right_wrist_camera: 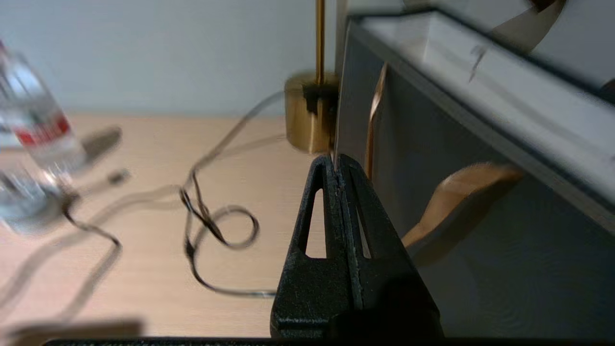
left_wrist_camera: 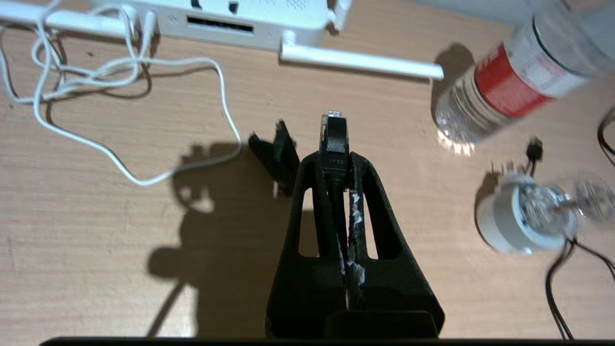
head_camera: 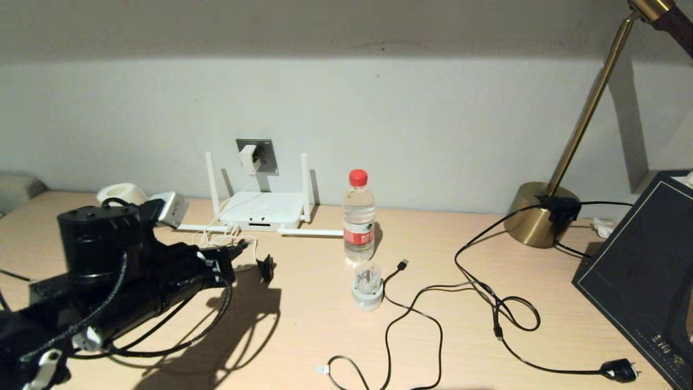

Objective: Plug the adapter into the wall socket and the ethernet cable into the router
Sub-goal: Align cable and router interface

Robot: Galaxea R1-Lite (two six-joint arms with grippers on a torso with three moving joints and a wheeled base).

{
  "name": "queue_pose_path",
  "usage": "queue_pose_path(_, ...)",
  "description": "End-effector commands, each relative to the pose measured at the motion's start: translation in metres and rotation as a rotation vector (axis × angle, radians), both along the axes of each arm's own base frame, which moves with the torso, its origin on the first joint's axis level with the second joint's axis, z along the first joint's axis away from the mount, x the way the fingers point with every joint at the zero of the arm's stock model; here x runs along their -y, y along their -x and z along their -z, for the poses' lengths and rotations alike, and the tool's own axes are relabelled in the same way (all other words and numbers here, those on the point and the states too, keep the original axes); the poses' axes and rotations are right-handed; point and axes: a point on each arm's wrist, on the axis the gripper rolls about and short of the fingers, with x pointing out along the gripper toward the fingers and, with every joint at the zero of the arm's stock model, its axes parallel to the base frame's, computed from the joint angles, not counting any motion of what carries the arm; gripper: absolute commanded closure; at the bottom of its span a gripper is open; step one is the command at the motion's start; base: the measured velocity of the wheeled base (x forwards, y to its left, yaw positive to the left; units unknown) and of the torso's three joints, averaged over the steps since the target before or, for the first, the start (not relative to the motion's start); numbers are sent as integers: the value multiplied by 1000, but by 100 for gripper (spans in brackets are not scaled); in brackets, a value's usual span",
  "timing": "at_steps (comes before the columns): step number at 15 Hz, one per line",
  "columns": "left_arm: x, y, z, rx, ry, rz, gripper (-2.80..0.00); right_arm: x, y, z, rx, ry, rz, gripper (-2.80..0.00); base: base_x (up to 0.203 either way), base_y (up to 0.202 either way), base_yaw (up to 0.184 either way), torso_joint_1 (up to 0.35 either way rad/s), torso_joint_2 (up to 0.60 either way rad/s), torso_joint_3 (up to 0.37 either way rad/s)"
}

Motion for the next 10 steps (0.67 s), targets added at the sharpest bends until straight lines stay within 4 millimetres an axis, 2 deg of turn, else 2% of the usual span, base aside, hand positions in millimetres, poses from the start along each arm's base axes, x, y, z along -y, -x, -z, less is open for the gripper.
queue_pose_path(1,2,-10,14,-28,-8,-9,0,0,-8,28,-60,46,-12,0,0,0,0,0,0,0)
queue_pose_path(4,4,-14,20,-50,0,-4,0,-3,-15,64,-159,62,-171,0,0,0,0,0,0,0)
queue_pose_path(6,7,-13,20,-52,11,4,0,-2,-17,80,-212,50,-149,0,0,0,0,0,0,0)
queue_pose_path(9,14,1,23,-60,4,40,0,-1,-18,107,-307,69,-125,0,0,0,0,0,0,0)
queue_pose_path(10,16,5,24,-65,5,52,0,-1,-18,106,-305,60,-119,0,0,0,0,0,0,0)
